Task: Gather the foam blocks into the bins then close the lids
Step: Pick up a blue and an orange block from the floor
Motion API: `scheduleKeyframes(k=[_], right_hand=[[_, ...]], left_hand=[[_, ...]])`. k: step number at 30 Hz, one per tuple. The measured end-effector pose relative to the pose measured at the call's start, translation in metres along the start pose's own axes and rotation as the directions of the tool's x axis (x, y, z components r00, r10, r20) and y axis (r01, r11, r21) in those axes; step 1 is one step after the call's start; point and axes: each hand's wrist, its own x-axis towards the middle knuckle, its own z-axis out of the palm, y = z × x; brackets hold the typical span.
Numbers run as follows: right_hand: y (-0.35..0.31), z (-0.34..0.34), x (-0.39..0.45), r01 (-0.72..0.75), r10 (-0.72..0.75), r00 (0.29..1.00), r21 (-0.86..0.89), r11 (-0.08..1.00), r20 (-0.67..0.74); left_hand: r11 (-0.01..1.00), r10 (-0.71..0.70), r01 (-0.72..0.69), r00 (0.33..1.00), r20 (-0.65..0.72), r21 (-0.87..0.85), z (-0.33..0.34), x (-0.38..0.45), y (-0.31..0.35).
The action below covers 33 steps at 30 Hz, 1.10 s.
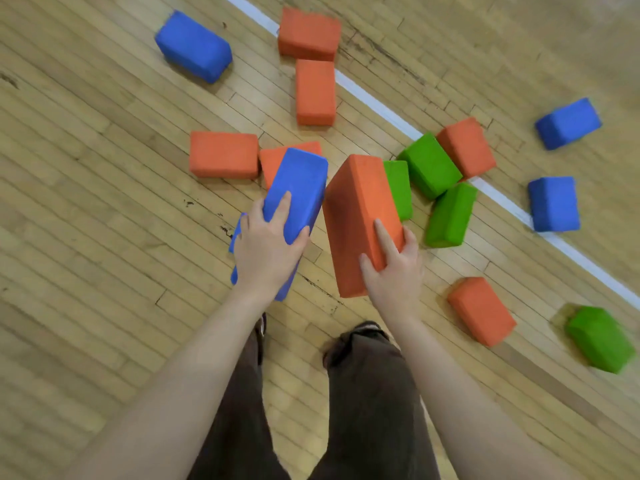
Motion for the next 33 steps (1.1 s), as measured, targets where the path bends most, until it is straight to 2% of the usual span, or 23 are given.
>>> scheduleKeyframes(k=[4,10,13,16,20,24,28,32,33], right_hand=[[-0.056,-0.047,-0.040,0.035,-0.035,0.999,-0.046,0.998,0.017],[-0.097,-0.069,-0.090,0.219,-0.207,0.971,-0.096,0.971,0.121],[-0.096,-0.074,-0.112,0.356,-0.337,0.920,-0.067,0.932,0.198],[-0.093,-0.082,-0.131,0.517,-0.485,0.821,-0.030,0.856,0.300],[-0.083,-0.092,-0.173,0.725,-0.649,0.610,0.010,0.689,0.455],[-0.076,-0.091,-0.231,0.858,-0.740,0.374,0.094,0.504,0.559],[-0.085,-0.082,-0.304,0.933,-0.785,0.114,0.207,0.296,0.609],[-0.100,-0.075,-0.401,0.939,-0.787,-0.137,0.333,0.091,0.602],[-0.103,-0.073,-0.420,0.934,-0.782,-0.179,0.354,0.057,0.598]], left_hand=[[1.000,-0.028,0.028,1.000,0.014,0.008,-0.070,-0.045,0.003],[0.987,-0.160,0.161,0.986,-0.057,0.020,-0.123,-0.110,-0.014],[0.964,-0.263,0.264,0.952,-0.155,-0.010,-0.130,-0.159,-0.024],[0.914,-0.406,0.399,0.881,-0.245,-0.080,-0.123,-0.218,-0.024],[0.770,-0.637,0.587,0.699,-0.325,-0.248,-0.105,-0.307,-0.018],[0.598,-0.795,0.708,0.465,-0.389,-0.377,-0.094,-0.407,-0.011],[0.395,-0.895,0.733,0.173,-0.410,-0.554,-0.091,-0.500,-0.009],[0.212,-0.907,0.721,-0.107,-0.407,-0.660,-0.092,-0.591,-0.016],[0.188,-0.902,0.705,-0.151,-0.404,-0.684,-0.092,-0.608,-0.018]])
